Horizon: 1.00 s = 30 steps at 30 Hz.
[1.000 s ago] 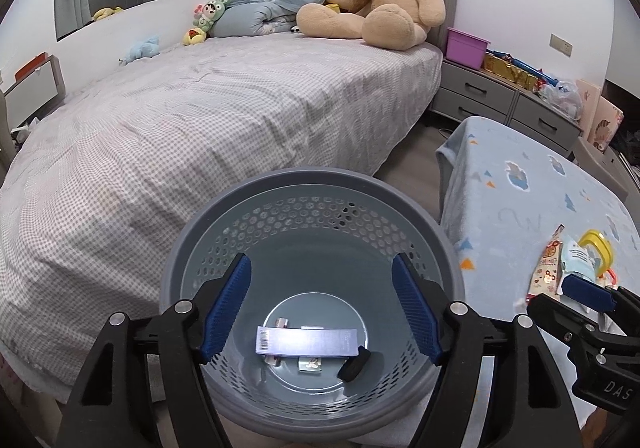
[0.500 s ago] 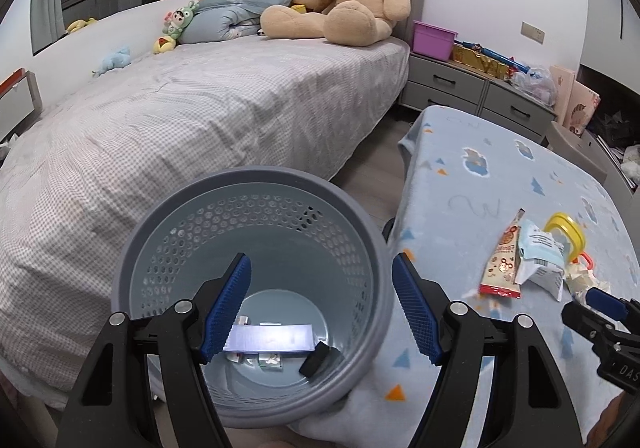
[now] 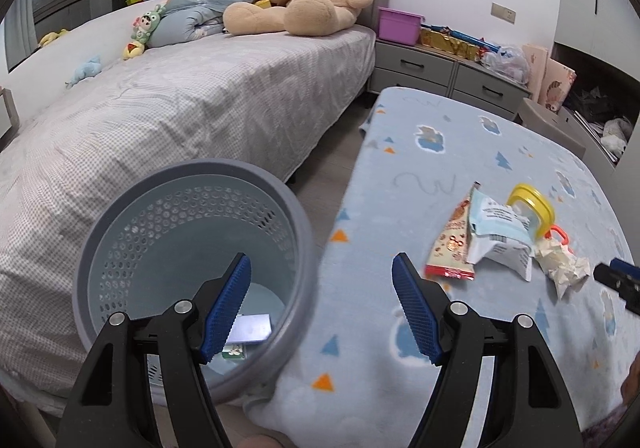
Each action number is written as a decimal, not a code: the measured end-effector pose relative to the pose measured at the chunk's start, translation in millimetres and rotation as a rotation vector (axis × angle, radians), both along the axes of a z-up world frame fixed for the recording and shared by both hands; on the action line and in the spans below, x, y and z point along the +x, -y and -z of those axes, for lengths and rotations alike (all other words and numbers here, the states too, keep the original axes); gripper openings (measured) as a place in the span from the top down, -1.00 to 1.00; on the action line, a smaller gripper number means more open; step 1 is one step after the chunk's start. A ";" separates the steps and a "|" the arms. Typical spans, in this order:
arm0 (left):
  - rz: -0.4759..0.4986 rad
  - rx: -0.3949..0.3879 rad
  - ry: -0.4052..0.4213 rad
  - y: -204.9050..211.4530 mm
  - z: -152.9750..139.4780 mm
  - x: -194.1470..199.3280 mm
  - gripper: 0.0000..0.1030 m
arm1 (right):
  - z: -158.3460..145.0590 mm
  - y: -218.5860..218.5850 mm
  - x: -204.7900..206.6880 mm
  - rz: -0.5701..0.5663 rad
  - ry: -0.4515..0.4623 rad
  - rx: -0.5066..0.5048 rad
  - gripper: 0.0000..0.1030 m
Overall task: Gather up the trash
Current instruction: 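Lower the right gripper onto the orange plastic clip and close it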
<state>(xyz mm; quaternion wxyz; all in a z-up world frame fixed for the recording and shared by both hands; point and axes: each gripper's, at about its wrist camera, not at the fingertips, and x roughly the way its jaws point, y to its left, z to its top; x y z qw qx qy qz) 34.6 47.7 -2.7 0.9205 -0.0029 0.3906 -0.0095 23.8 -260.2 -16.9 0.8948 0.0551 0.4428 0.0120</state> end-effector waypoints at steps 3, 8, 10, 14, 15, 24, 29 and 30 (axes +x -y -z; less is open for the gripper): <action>0.019 0.007 -0.003 10.7 2.3 -2.9 -0.36 | 2.5 21.4 8.8 0.024 -0.007 0.009 -0.40; 0.044 0.016 -0.014 25.9 5.3 -3.3 -0.36 | 10.8 40.1 28.3 0.025 -0.016 0.028 -0.40; 0.048 0.019 -0.016 29.7 6.4 -2.7 -0.36 | 16.2 42.2 34.8 0.018 -0.027 0.034 -0.40; 0.057 0.020 -0.026 35.8 8.4 -0.3 -0.36 | 28.9 46.3 46.8 0.009 -0.057 0.030 -0.40; 0.059 0.022 -0.027 37.4 9.1 0.0 -0.36 | 31.4 46.7 48.9 0.005 -0.062 0.027 -0.40; 0.079 0.022 -0.041 47.1 12.8 2.3 -0.36 | 43.0 40.9 59.3 -0.031 -0.077 -0.015 -0.30; 0.087 0.017 -0.046 49.4 13.2 2.7 -0.36 | 43.9 37.4 62.1 -0.042 -0.075 -0.021 -0.23; 0.089 0.013 -0.049 49.5 13.6 2.8 -0.36 | 44.1 37.3 63.1 -0.042 -0.074 -0.022 -0.21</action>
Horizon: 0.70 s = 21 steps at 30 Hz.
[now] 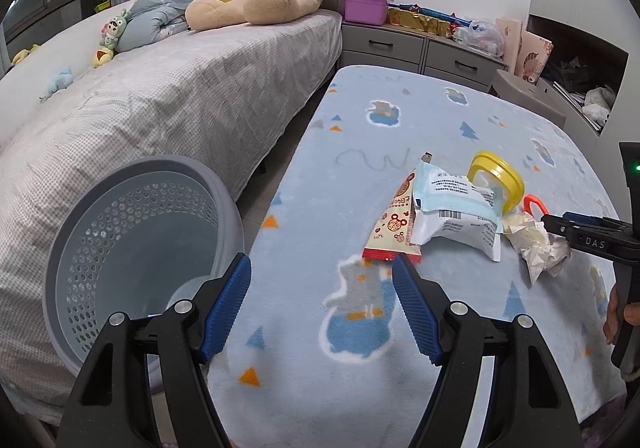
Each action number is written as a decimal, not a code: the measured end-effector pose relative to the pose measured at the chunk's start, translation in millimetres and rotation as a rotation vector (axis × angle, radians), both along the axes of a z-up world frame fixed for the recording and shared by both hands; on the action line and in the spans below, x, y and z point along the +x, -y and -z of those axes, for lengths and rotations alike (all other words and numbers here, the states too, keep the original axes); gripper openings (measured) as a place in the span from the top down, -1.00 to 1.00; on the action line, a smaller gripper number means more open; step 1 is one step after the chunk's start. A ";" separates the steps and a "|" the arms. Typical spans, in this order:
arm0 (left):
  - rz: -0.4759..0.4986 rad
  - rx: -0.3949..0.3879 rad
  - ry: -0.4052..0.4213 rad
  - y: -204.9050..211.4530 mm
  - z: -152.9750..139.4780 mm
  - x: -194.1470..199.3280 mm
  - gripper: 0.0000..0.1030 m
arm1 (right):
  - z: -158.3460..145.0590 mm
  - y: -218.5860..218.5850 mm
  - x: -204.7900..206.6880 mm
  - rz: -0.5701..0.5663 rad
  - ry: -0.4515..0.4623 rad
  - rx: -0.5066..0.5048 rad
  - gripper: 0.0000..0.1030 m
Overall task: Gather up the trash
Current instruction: 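Lower the right gripper onto the orange plastic clip and close it, then grasp the crumpled white paper with the left gripper while the right gripper holds the clip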
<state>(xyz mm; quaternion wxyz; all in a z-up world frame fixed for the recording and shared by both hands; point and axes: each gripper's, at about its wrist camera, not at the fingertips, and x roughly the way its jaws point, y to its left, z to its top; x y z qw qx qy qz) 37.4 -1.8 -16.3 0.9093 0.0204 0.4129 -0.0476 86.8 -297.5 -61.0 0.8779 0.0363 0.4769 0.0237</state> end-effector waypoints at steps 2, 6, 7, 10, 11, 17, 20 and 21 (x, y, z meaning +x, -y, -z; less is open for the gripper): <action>-0.001 0.004 0.000 0.9 -0.1 -0.1 -0.36 | 0.5 0.8 2.3 0.001 -0.003 0.005 -0.19; 0.000 0.008 0.002 2.6 0.2 -0.2 -0.36 | 1.3 -1.4 7.5 -0.006 -0.005 0.006 -0.07; 0.000 0.010 0.001 3.2 0.5 -0.1 -0.36 | 1.4 -3.1 8.6 -0.009 -0.005 0.004 -0.07; 0.002 0.013 0.003 3.8 0.2 -0.5 -0.36 | 2.2 -7.4 12.0 -0.020 -0.007 0.001 -0.04; 0.003 0.015 0.003 4.0 0.3 -0.5 -0.36 | 3.4 -8.4 13.4 -0.024 -0.013 0.001 -0.04; 0.008 0.021 0.006 5.9 0.6 -2.1 -0.36 | 4.4 -13.7 15.8 -0.062 -0.019 0.036 0.49; 0.015 0.022 0.007 7.5 0.5 -3.6 -0.36 | 2.3 -16.6 13.9 -0.072 -0.009 0.037 0.65; 0.018 0.023 0.006 8.7 0.6 -4.5 -0.36 | 1.6 -16.0 13.5 -0.071 -0.006 0.039 0.68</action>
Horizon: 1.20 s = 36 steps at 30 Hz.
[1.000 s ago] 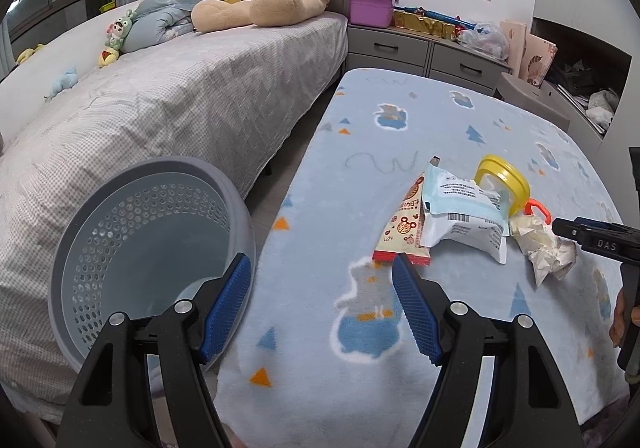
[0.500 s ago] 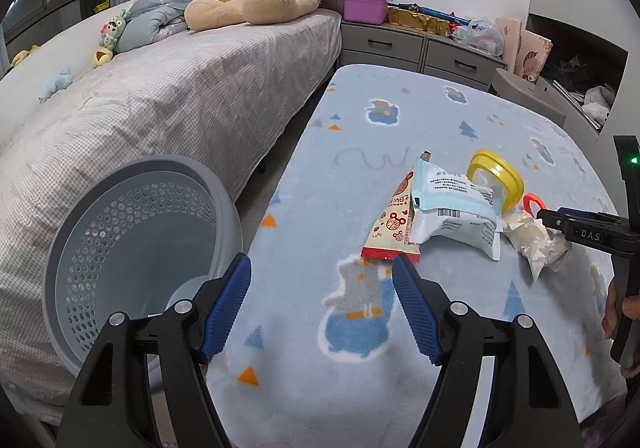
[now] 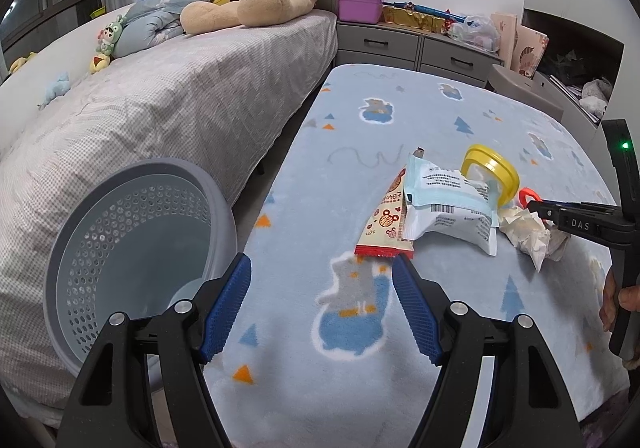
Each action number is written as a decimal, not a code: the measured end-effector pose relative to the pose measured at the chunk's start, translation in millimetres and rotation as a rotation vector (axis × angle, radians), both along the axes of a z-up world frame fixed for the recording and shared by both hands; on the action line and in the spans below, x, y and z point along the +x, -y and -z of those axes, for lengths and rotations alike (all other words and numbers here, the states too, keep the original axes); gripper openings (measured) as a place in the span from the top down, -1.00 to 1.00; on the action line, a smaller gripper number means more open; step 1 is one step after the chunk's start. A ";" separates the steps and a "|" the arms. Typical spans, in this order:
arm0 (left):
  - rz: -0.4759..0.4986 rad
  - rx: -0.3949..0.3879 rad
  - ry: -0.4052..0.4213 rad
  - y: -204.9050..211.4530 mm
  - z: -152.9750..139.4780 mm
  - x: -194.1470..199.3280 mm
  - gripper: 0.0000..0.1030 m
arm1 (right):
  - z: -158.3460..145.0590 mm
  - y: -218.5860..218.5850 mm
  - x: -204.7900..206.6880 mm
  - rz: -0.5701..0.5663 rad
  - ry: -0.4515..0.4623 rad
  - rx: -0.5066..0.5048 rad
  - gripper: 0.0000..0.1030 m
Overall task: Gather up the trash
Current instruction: 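Grasp the crumpled white paper with the left gripper while the right gripper holds the clip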
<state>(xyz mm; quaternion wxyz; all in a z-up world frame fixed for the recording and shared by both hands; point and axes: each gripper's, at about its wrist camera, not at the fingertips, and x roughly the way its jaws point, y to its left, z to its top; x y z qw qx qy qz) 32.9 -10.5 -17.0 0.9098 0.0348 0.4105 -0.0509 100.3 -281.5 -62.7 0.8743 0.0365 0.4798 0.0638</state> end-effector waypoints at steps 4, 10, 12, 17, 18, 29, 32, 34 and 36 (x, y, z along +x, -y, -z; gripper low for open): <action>0.023 -0.004 -0.014 10.0 2.5 -5.9 -0.36 | -1.9 6.7 -2.8 0.019 -0.001 0.037 0.69; 0.071 -0.031 -0.043 37.3 5.8 -15.0 -0.36 | -9.0 18.3 -12.2 0.049 0.016 0.063 0.69; 0.087 -0.042 -0.050 48.8 5.8 -17.6 -0.36 | -12.9 24.1 -16.8 0.061 0.026 0.068 0.69; 0.137 -0.070 -0.066 83.4 3.4 -20.3 -0.36 | -20.3 39.0 -27.1 0.090 0.045 0.075 0.69; 0.146 -0.073 -0.067 90.1 2.9 -20.0 -0.36 | -22.5 43.4 -29.5 0.097 0.050 0.078 0.69; 0.247 -0.078 -0.086 166.2 -8.7 -5.4 -0.36 | -36.6 80.5 -47.9 0.154 0.087 0.130 0.69; 0.257 -0.075 -0.105 181.4 -5.8 2.2 -0.36 | -37.9 86.3 -50.8 0.159 0.090 0.145 0.69; 0.261 -0.064 -0.119 190.7 -2.0 6.7 -0.36 | -38.6 89.4 -51.8 0.160 0.092 0.155 0.69; 0.263 -0.052 -0.131 196.9 3.5 10.5 -0.37 | -40.5 92.5 -53.0 0.161 0.095 0.166 0.69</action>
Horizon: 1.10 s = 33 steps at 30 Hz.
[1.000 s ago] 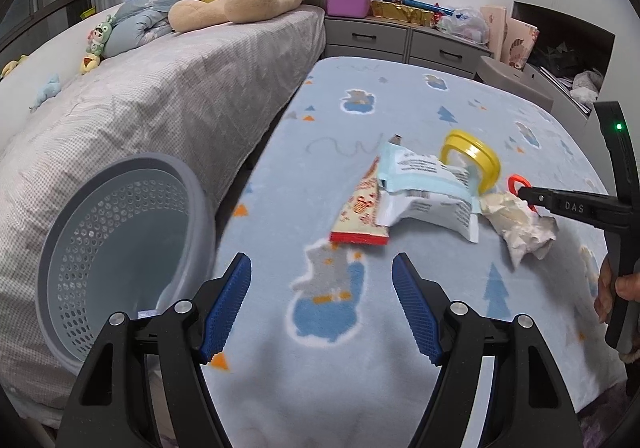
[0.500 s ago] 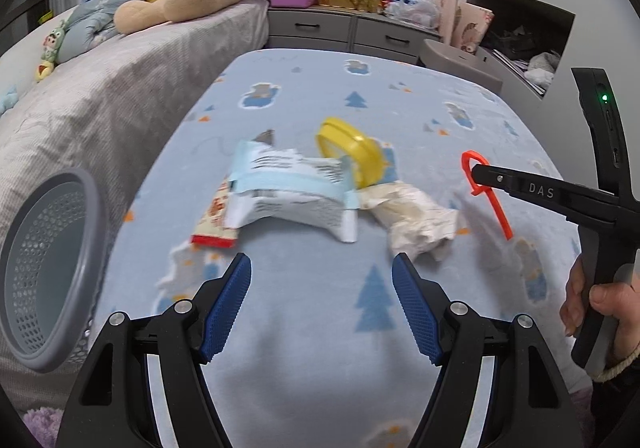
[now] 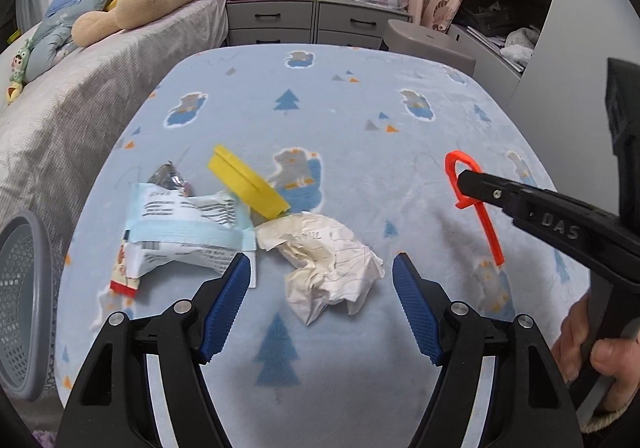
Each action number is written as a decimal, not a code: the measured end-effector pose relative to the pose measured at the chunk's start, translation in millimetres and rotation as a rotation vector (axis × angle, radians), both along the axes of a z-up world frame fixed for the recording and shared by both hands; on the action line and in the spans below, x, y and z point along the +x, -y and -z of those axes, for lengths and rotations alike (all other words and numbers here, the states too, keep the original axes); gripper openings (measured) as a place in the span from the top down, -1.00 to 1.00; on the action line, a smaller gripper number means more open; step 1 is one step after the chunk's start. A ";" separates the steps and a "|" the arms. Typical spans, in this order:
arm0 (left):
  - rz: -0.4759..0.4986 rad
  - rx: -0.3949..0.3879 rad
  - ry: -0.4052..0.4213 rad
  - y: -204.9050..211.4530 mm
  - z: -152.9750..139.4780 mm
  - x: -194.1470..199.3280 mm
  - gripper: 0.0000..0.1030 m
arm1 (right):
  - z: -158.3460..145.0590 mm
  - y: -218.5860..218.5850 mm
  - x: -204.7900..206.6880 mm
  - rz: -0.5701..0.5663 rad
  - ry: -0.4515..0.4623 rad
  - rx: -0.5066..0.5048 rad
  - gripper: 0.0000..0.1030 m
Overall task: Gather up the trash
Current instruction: 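Grasp the crumpled white paper with the left gripper while the right gripper holds the clip, then carry the crumpled paper and orange clip over the gray basket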
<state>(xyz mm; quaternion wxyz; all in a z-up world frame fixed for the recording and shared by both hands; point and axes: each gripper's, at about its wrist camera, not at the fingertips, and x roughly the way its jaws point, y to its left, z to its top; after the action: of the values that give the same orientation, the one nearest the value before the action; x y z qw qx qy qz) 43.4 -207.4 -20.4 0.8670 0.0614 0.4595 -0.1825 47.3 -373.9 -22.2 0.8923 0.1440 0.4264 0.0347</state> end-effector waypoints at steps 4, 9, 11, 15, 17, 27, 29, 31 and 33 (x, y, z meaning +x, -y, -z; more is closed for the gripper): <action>0.001 0.029 -0.020 9.4 14.1 3.2 -0.37 | -4.6 3.5 -1.9 -0.001 0.014 0.021 0.69; 0.004 0.059 -0.014 15.8 24.6 4.1 -0.37 | -6.6 5.1 -3.4 -0.010 0.020 0.032 0.69; -0.001 0.068 -0.018 16.9 29.5 6.7 -0.37 | -7.0 4.4 -3.3 -0.014 0.021 0.035 0.69; -0.008 0.073 -0.017 18.2 35.6 12.5 -0.37 | -7.7 5.9 -4.0 -0.016 0.025 0.038 0.69; -0.011 0.073 -0.017 18.5 38.0 14.4 -0.37 | -7.2 7.2 -4.3 -0.013 0.025 0.042 0.69; 0.004 0.042 -0.041 18.0 44.4 14.4 0.14 | -6.5 8.6 -3.9 -0.010 0.022 0.044 0.69; 0.006 0.033 -0.042 16.1 42.7 10.9 0.16 | -6.5 8.6 -3.9 -0.010 0.023 0.043 0.69; 0.010 0.027 -0.037 14.7 39.5 6.8 0.16 | -6.3 9.0 -3.2 -0.010 0.022 0.042 0.69; 0.013 0.023 -0.028 12.1 34.9 1.5 0.16 | -6.4 9.9 -3.3 -0.007 0.024 0.036 0.69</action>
<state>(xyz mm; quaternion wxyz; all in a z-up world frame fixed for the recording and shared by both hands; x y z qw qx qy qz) 45.0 -219.6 -55.3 0.8586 0.0717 0.4732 -0.1836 44.0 -383.8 -15.8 0.8945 0.1582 0.4155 0.0475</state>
